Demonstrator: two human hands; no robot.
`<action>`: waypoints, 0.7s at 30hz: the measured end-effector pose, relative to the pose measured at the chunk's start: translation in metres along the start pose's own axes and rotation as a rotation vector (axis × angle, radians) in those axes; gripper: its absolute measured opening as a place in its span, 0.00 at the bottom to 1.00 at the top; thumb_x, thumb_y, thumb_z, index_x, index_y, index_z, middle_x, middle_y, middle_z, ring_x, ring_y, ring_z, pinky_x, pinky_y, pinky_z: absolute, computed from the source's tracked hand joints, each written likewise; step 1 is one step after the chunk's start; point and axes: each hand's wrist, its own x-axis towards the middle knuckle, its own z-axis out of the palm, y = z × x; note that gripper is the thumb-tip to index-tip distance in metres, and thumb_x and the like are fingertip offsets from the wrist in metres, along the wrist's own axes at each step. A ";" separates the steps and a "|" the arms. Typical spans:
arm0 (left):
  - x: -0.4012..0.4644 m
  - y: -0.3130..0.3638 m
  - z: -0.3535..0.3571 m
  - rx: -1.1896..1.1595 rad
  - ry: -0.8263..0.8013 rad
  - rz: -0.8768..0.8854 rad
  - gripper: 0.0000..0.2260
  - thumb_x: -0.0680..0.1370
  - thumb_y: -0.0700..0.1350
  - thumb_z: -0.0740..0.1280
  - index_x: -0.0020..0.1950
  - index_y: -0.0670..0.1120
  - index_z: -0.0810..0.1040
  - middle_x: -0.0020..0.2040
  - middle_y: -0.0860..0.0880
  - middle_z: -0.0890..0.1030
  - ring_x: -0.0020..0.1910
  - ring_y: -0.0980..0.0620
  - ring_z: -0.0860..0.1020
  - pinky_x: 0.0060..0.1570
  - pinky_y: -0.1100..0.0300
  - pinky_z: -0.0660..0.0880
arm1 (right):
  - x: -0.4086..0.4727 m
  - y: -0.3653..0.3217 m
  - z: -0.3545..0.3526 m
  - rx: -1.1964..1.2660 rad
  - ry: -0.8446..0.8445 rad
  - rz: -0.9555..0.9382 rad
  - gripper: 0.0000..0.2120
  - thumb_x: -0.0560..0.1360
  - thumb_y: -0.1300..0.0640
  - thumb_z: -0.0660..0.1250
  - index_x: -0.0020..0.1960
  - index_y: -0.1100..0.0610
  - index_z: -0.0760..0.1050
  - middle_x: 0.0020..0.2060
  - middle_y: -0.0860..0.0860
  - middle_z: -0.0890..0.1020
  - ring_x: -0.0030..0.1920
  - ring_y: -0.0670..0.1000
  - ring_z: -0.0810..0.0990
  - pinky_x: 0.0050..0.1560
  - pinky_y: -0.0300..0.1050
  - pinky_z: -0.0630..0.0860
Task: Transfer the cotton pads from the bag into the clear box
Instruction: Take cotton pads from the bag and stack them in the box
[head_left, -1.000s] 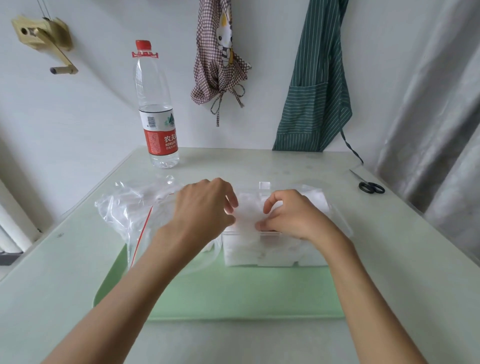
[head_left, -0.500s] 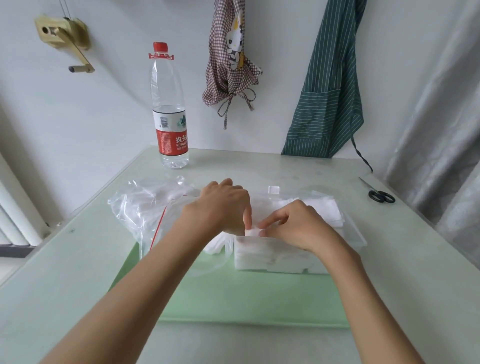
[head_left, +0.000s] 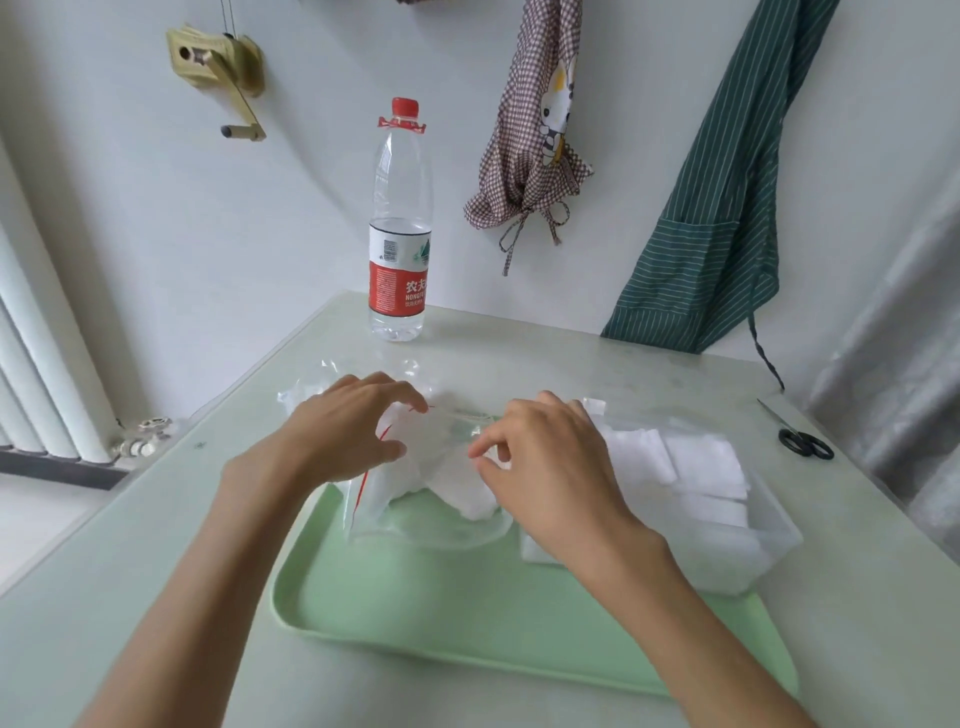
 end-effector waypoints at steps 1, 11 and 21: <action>0.000 0.000 0.002 0.001 0.023 -0.008 0.20 0.75 0.48 0.67 0.66 0.60 0.69 0.67 0.57 0.69 0.64 0.52 0.67 0.56 0.55 0.70 | 0.003 -0.005 0.008 -0.068 -0.012 -0.037 0.08 0.76 0.51 0.64 0.49 0.47 0.81 0.45 0.46 0.79 0.52 0.50 0.71 0.49 0.42 0.59; 0.004 0.003 0.008 0.021 0.072 -0.004 0.21 0.74 0.48 0.68 0.67 0.59 0.70 0.67 0.56 0.69 0.63 0.51 0.66 0.48 0.59 0.66 | 0.009 -0.018 0.043 -0.375 -0.134 -0.034 0.20 0.66 0.62 0.70 0.30 0.53 0.58 0.42 0.53 0.79 0.49 0.55 0.72 0.48 0.46 0.60; 0.003 0.003 0.006 0.020 0.061 -0.008 0.22 0.74 0.48 0.69 0.68 0.58 0.71 0.67 0.55 0.69 0.63 0.50 0.66 0.53 0.56 0.71 | -0.004 -0.002 0.011 0.312 -0.023 0.078 0.05 0.73 0.54 0.67 0.42 0.50 0.82 0.38 0.44 0.81 0.42 0.46 0.70 0.42 0.41 0.68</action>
